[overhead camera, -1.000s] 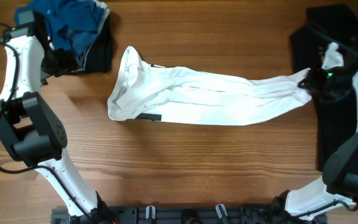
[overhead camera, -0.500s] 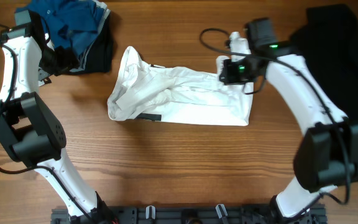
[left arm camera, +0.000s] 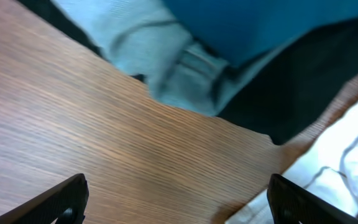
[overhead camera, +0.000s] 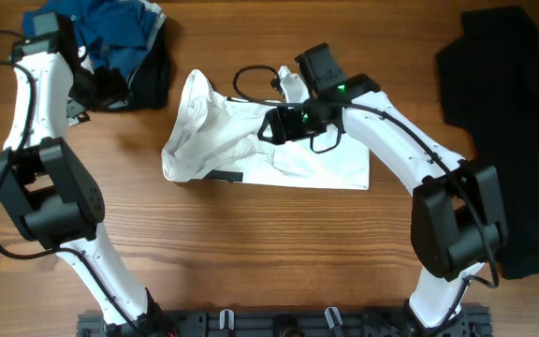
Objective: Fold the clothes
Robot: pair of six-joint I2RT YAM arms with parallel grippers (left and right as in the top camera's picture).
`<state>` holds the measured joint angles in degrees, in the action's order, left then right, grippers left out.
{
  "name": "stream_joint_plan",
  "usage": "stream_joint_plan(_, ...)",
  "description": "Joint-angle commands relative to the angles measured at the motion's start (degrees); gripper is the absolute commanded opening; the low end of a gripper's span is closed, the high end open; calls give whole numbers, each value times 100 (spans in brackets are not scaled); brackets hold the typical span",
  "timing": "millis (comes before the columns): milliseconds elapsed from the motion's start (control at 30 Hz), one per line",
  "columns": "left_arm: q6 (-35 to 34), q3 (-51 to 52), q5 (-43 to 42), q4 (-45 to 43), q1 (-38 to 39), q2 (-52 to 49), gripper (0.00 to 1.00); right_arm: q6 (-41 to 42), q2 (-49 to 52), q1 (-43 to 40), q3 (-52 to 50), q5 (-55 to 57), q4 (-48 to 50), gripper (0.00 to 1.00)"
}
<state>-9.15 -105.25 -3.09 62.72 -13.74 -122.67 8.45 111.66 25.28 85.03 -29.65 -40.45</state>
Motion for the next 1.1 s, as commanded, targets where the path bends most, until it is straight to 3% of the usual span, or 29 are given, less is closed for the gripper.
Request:
stream_joint_plan(0, 354, 37, -564, 39, 317, 155, 92, -245, -603, -444, 326, -555, -83, 64)
stream_joint_plan(300, 1904, 210, -1429, 240, 1176, 103, 95, -568, -1099, -1945, 323, 144, -1156, 69)
stream_joint_plan(500, 2299, 1003, -1462, -142, 1207, 94, 99, -748, -1099, -2033, 308, 634, -1515, 70)
stream_joint_plan(667, 3152, 1410, -2061, -483, 1220, 83, 98, -741, -1095, -2031, 308, 634, -1510, 72)
stream_joint_plan(967, 3254, 2076, -1722, -1478, 1231, 81, 97, -741, -1095, -2031, 308, 634, -1567, 73)
stream_joint_plan(1067, 3252, 2184, -1727, -1587, 1237, 79, 90, -734, -1095, -2031, 308, 634, -1554, 74)
